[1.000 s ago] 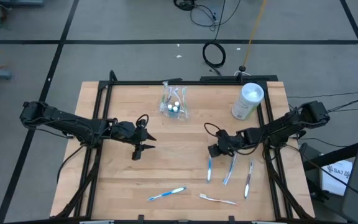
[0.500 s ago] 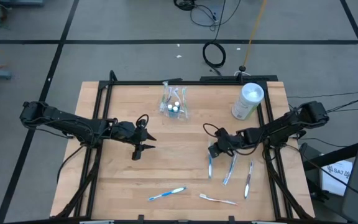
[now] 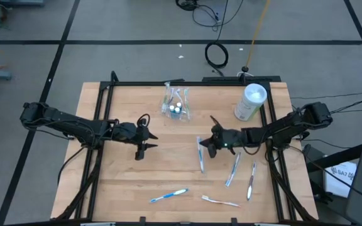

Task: Pick & Place toothbrushing station
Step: Put the middle blue toothbrush into the right section of the organizer

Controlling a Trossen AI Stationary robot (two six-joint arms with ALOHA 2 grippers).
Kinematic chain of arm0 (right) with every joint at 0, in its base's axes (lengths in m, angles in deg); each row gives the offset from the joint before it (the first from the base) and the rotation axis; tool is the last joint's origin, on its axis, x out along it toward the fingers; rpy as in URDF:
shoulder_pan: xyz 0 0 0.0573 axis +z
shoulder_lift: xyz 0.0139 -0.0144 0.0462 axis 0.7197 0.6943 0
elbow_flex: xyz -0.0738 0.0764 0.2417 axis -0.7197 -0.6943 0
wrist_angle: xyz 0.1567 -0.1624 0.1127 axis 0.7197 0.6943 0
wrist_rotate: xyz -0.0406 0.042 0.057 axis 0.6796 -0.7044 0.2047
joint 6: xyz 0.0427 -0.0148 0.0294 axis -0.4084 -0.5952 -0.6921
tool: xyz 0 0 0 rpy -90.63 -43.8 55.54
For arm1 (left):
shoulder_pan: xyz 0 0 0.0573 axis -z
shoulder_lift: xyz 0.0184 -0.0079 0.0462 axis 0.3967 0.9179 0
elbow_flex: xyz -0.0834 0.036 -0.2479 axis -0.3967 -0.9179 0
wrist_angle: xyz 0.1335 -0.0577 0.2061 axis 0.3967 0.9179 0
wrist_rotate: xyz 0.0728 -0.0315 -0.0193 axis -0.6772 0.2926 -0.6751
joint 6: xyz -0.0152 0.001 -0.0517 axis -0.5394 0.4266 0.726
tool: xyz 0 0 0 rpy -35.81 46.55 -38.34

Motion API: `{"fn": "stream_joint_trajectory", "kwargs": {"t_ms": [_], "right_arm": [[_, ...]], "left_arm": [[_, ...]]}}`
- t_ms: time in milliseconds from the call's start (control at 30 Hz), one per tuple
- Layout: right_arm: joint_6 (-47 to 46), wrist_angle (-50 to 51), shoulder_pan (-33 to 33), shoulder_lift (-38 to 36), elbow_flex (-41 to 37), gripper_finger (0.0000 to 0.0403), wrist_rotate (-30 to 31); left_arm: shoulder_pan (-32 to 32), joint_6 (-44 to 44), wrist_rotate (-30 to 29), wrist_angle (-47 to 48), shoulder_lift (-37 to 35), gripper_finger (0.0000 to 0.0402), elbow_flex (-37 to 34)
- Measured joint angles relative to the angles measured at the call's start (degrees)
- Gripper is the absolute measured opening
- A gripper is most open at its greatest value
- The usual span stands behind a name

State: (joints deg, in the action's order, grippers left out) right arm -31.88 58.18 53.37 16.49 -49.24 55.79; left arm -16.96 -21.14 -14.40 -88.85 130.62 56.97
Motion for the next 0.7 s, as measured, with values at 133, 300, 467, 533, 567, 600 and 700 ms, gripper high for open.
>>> {"fn": "stream_joint_trajectory", "kwargs": {"t_ms": [133, 300, 467, 533, 567, 600, 700], "right_arm": [[6.89, -6.95, -2.52, 0.0, 0.02, 0.0001, -0.04], [15.33, -14.07, -6.26, -0.07, 0.02, 0.0, -0.03], [21.43, -18.68, -9.87, -0.09, 0.07, 0.0, -0.22], [22.62, -19.59, -11.11, -0.09, 0.07, 0.0, -0.24], [23.11, -20.1, -11.63, -0.09, 0.07, 0.0, -0.26], [23.66, -20.72, -12.1, -0.09, 0.07, 0.0, -0.28], [25.78, -23.02, -13.17, -0.11, 0.08, 0.0, -0.42]], "left_arm": [[0.0, 0.29, -1.51, -0.04, 0.0, 0.0161, 0.0], [0.0, 1.4, -1.64, -1.32, 0.0, 0.0161, 0.0], [0.0, 1.29, -1.66, -3.29, 0.0, 0.0161, 0.0], [0.0, 1.19, -1.64, -3.73, 0.0, 0.0161, 0.0], [0.0, 1.18, -1.65, -3.84, 0.0, 0.0161, 0.0], [0.0, 1.16, -1.64, -3.92, 0.0, 0.0161, 0.0], [0.0, 1.14, -2.03, -4.0, 0.0, 0.0161, 0.0]]}}
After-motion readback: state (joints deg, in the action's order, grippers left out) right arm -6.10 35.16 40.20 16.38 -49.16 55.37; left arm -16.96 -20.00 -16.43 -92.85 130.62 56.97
